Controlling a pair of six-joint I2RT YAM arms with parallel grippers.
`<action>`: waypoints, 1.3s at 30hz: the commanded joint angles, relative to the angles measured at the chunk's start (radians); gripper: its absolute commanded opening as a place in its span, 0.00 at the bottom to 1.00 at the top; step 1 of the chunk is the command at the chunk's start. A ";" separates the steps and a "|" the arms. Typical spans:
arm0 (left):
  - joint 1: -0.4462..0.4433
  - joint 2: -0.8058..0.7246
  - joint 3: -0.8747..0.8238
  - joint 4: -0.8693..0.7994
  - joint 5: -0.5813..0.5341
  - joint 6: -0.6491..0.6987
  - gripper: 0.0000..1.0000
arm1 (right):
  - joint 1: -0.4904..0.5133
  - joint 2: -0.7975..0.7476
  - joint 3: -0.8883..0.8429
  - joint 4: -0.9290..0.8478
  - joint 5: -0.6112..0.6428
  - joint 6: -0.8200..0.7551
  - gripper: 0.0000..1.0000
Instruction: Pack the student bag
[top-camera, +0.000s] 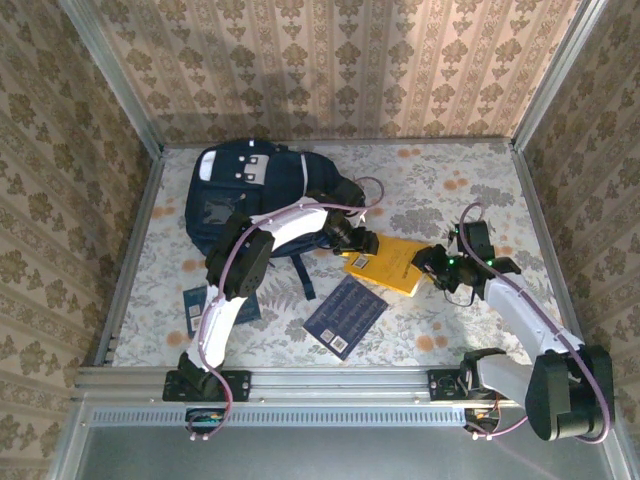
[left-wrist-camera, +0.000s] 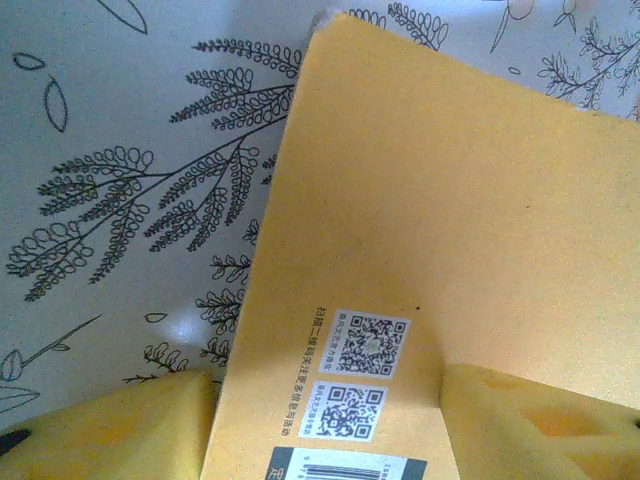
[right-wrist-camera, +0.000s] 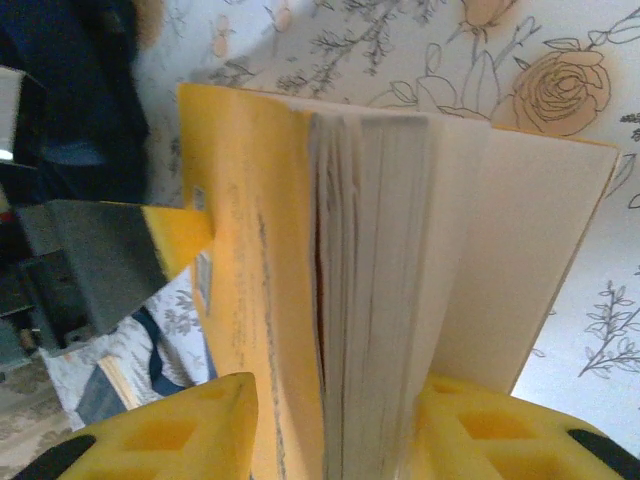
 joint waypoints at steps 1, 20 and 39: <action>-0.024 0.044 0.012 -0.011 0.038 0.015 0.64 | 0.011 -0.041 0.043 0.047 -0.078 0.044 0.45; -0.015 0.048 0.015 -0.006 0.053 0.010 0.64 | 0.011 -0.033 0.038 0.259 -0.248 0.289 0.58; -0.002 0.050 0.014 -0.003 0.056 0.006 0.64 | 0.008 -0.065 0.121 0.127 -0.210 0.213 0.57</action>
